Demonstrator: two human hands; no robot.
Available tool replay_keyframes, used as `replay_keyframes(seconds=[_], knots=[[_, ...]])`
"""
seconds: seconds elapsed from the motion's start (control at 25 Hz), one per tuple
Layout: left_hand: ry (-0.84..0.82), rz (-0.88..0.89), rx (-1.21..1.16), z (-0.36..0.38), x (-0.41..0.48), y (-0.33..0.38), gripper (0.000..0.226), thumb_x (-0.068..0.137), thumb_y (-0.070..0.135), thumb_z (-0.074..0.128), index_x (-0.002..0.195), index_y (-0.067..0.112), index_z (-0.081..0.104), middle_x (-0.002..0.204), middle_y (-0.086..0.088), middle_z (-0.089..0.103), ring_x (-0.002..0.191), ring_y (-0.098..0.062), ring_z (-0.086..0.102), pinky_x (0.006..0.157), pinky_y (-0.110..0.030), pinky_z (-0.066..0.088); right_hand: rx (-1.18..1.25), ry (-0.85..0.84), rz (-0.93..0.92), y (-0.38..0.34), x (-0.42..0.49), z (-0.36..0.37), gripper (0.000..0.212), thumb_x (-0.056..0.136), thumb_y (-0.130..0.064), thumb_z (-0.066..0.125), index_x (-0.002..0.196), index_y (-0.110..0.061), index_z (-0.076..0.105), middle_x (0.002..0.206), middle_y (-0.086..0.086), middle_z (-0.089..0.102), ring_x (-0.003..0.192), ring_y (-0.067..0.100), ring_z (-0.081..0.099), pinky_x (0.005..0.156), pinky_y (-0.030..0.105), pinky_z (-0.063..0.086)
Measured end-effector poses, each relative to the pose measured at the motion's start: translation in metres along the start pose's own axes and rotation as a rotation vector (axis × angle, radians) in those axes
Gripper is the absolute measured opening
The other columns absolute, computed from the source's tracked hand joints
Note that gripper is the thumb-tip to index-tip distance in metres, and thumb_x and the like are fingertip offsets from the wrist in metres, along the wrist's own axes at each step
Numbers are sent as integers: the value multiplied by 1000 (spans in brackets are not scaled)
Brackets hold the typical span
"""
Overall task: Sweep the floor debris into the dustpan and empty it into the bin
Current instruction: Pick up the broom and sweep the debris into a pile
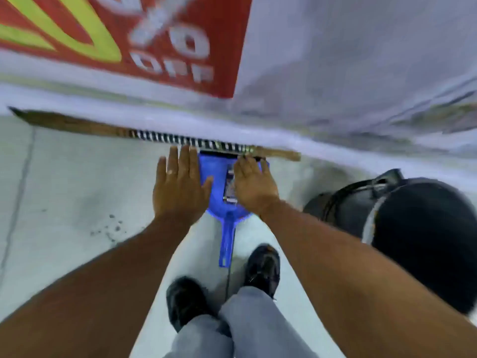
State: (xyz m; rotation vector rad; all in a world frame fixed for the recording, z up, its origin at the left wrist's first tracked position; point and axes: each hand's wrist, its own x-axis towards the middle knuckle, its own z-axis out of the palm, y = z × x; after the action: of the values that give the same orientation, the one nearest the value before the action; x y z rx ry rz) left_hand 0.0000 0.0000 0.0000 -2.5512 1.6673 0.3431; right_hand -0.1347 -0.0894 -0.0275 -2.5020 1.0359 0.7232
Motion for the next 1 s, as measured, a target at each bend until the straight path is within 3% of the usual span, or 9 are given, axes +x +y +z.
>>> replay_keyframes(seconds=[0.04, 0.2, 0.4, 0.6, 0.72, 0.84, 1.0], knots=[[-53, 6, -20, 30, 17, 3, 68, 86, 43, 30, 133, -5, 44, 138, -25, 50, 129, -40, 47, 106, -54, 38, -24, -35, 30, 4, 28, 18, 58, 99, -19, 32, 151, -3, 11, 161, 12, 10, 150, 28, 4, 120, 50, 5], [-42, -4, -42, 125, 66, -7, 70, 91, 44, 27, 142, -4, 27, 151, -24, 31, 141, -39, 27, 115, -52, 23, -20, 81, 70, 21, 131, 75, 58, 97, -15, 33, 150, -3, 15, 159, 14, 17, 148, 30, 11, 119, 50, 10], [-46, -72, -41, 150, 78, -20, 71, 94, 46, 25, 145, -2, 17, 155, -22, 22, 144, -36, 18, 118, -49, 17, -106, 102, 59, 24, 169, 57, 50, 89, -5, 44, 139, 0, 36, 138, 22, 44, 128, 38, 40, 104, 48, 35], [-179, -142, -105, 73, 26, -14, 72, 92, 45, 20, 144, -4, 22, 152, -24, 27, 142, -39, 23, 116, -51, 20, -104, 2, -86, -8, 102, -21, 45, 81, -16, 56, 123, -1, 52, 130, 17, 47, 120, 35, 44, 92, 41, 41], [-234, -169, -120, -2, -25, -15, 69, 93, 42, 25, 143, -5, 22, 152, -24, 28, 142, -39, 24, 116, -51, 20, 63, -153, -80, -42, 44, -80, 56, 86, -14, 51, 139, -5, 35, 136, 16, 45, 122, 36, 49, 91, 42, 44], [-251, -242, -137, -92, -69, -28, 73, 90, 45, 20, 142, -6, 26, 149, -26, 33, 140, -40, 29, 115, -52, 23, 149, -299, -140, -79, -20, -137, 65, 94, -12, 41, 152, -25, 13, 136, 19, 48, 119, 38, 54, 90, 40, 46], [-399, -248, -152, -158, -103, -46, 70, 85, 42, 28, 131, -9, 44, 134, -28, 53, 125, -42, 50, 104, -56, 40, 215, -197, 67, -92, -75, -161, 49, 99, -19, 30, 147, -32, 30, 130, 16, 52, 116, 37, 56, 92, 44, 46]])
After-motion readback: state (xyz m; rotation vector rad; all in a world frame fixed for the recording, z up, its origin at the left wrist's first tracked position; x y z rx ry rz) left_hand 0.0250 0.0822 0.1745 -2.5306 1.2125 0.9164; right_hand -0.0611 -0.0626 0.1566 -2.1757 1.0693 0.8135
